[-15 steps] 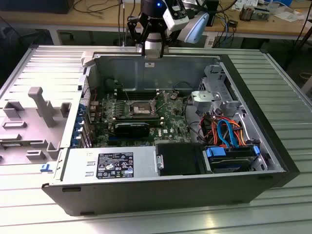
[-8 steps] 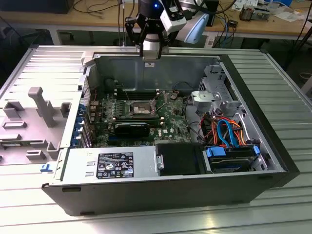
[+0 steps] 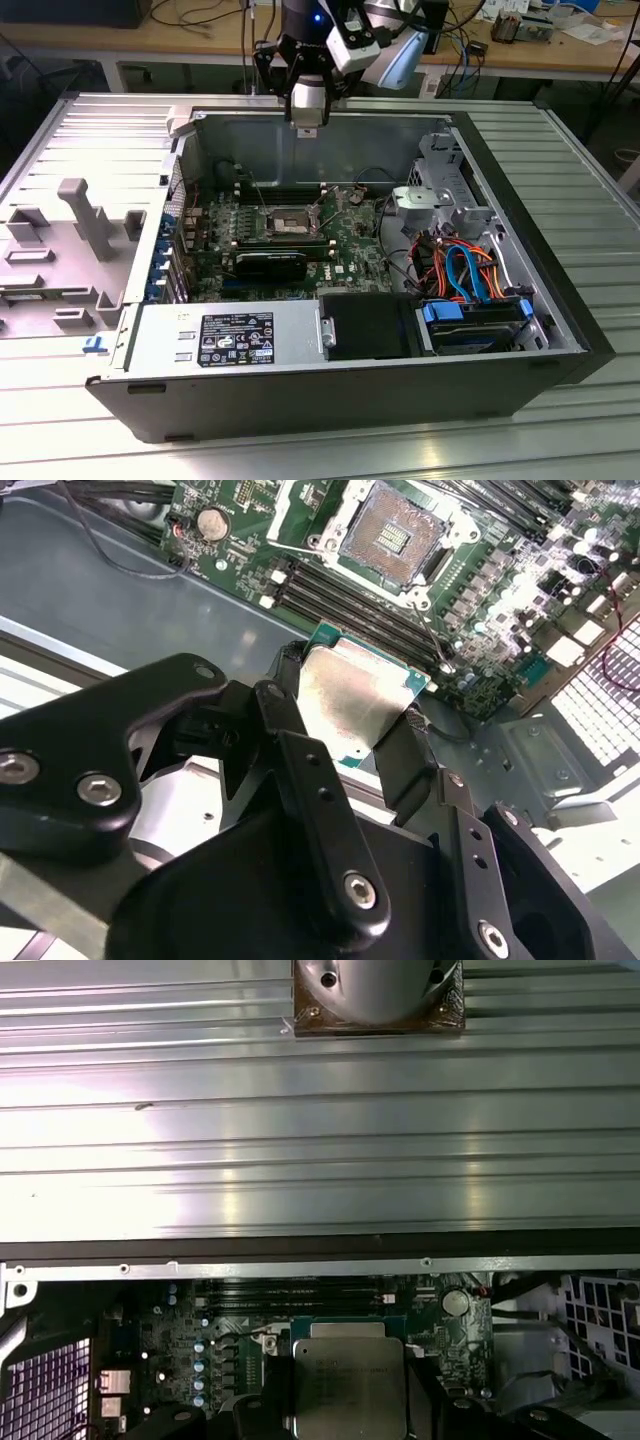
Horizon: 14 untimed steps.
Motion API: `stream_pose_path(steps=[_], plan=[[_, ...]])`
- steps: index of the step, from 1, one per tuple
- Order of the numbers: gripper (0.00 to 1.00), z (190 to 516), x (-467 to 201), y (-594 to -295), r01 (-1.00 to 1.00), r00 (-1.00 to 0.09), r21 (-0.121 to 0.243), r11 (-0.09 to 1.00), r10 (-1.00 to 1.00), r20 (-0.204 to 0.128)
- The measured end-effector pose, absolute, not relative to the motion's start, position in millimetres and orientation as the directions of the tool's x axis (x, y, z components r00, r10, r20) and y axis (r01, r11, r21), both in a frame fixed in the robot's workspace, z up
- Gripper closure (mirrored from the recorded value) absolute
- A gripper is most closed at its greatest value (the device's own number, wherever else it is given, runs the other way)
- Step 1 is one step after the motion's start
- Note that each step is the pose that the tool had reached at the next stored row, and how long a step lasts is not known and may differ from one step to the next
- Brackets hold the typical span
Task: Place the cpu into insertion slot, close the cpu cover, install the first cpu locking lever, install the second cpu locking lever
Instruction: 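Place the cpu into insertion slot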
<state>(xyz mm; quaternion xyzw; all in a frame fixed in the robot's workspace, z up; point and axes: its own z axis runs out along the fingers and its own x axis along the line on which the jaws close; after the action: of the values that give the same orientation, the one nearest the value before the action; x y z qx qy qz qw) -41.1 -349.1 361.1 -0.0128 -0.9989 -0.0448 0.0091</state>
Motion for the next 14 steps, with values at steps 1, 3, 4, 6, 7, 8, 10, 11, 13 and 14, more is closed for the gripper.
stream_pose_path(steps=[1,3,4,6,7,8,10,11,13,14], plan=[[0.46,360.7,-41.2,-349.5,0.026,-1.0,0.089,0.996,0.025,0.019],[0.46,359.7,-41.5,-350.4,0.026,-1.0,0.089,0.996,0.025,0.019],[0.46,359.1,-41.6,-350.9,0.026,-1.0,0.089,0.996,0.025,0.019],[0.46,358.4,-41.8,-351.5,0.026,-1.0,0.089,0.996,0.025,0.019],[0.46,358.1,-41.9,-351.7,0.026,-1.0,0.089,0.996,0.025,0.019],[0.46,357.8,-41.9,-352.0,0.026,-1.0,0.089,0.996,0.025,0.019],[0.46,357.1,-42.1,-352.4,0.026,-1.0,0.089,0.996,0.025,0.019],[0.46,356.9,-42.1,-352.6,0.026,-1.0,0.089,0.996,0.025,0.019],[0.46,356.4,-42.3,-353.0,0.026,-1.0,0.089,0.996,0.025,0.019],[0.46,355.9,-42.4,-353.5,0.026,-1.0,0.089,0.996,0.025,0.019]])
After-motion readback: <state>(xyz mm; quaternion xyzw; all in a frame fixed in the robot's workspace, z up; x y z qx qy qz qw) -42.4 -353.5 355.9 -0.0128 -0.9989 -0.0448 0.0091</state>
